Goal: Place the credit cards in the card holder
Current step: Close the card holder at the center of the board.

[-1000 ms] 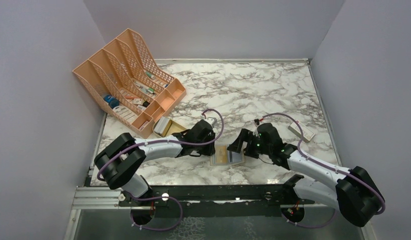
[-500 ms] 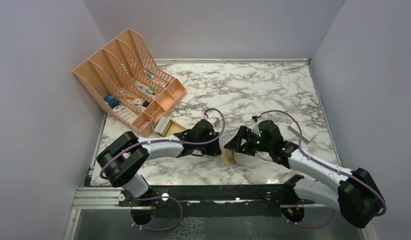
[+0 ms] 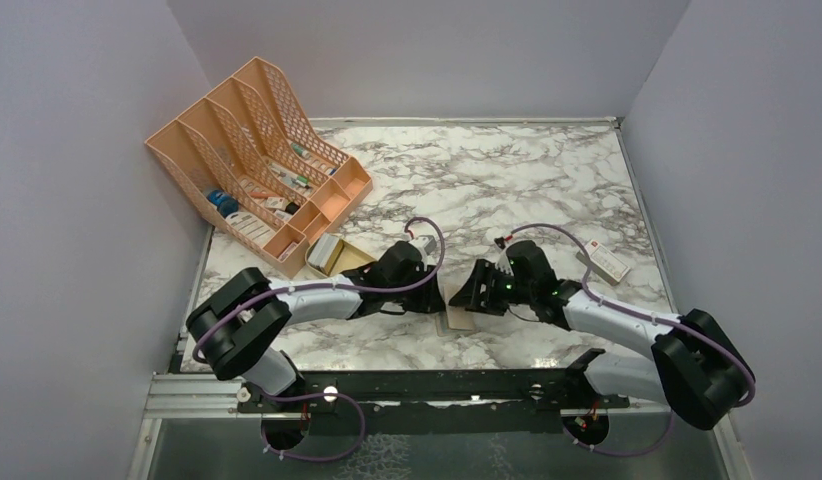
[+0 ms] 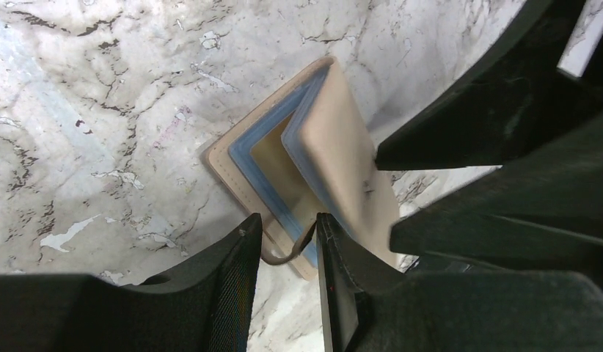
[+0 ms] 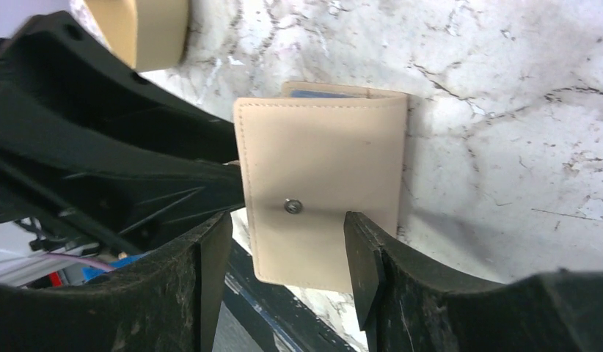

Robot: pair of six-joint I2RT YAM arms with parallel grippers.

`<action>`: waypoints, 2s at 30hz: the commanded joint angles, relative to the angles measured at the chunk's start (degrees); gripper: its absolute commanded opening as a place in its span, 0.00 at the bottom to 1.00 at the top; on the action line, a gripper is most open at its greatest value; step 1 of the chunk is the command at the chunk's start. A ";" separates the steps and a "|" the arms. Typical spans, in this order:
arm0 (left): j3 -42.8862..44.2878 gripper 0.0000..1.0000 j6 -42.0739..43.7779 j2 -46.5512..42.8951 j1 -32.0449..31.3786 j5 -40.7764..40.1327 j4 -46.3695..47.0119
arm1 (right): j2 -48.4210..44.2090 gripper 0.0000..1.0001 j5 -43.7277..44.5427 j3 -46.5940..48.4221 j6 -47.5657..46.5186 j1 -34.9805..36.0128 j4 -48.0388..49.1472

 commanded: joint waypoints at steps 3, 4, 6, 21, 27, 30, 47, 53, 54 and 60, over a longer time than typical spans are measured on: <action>-1.12 0.38 0.25 -3.03 -0.29 0.95 2.25 | 3.96 0.52 0.15 0.90 -3.32 0.20 -0.25; -1.66 0.38 0.11 -3.44 -0.35 1.33 3.15 | 4.56 0.49 0.88 1.02 -3.44 0.20 -0.68; -2.16 0.38 -0.19 -4.37 -0.29 0.92 3.45 | 5.80 0.46 1.85 1.28 -4.00 0.20 -1.46; -1.90 0.31 2.67 -6.09 -0.22 -2.00 -2.49 | 10.66 0.40 7.11 2.48 -6.72 0.28 -4.93; -0.98 0.36 9.89 -7.36 -0.19 -3.94 -6.97 | 9.23 0.40 7.26 2.83 -6.68 0.28 -6.51; -2.25 0.41 16.39 -8.75 -0.39 -3.77 -6.14 | 6.42 0.42 7.30 3.39 -6.80 0.28 -7.76; -0.36 0.53 31.69 -3.81 -5.85 -4.31 -1.49 | 1.90 0.52 7.78 4.32 -6.50 0.28 -10.19; -0.29 0.53 32.80 -2.51 -6.34 -5.84 2.09 | 1.61 0.52 6.87 3.39 -6.38 0.28 -8.92; -0.28 0.53 32.92 -2.39 -6.47 -5.88 2.61 | 1.42 0.52 6.82 3.25 -6.31 0.28 -8.74; 0.46 0.53 33.67 -0.68 -6.94 -6.00 2.94 | 1.26 0.52 6.98 3.71 -6.59 0.28 -9.19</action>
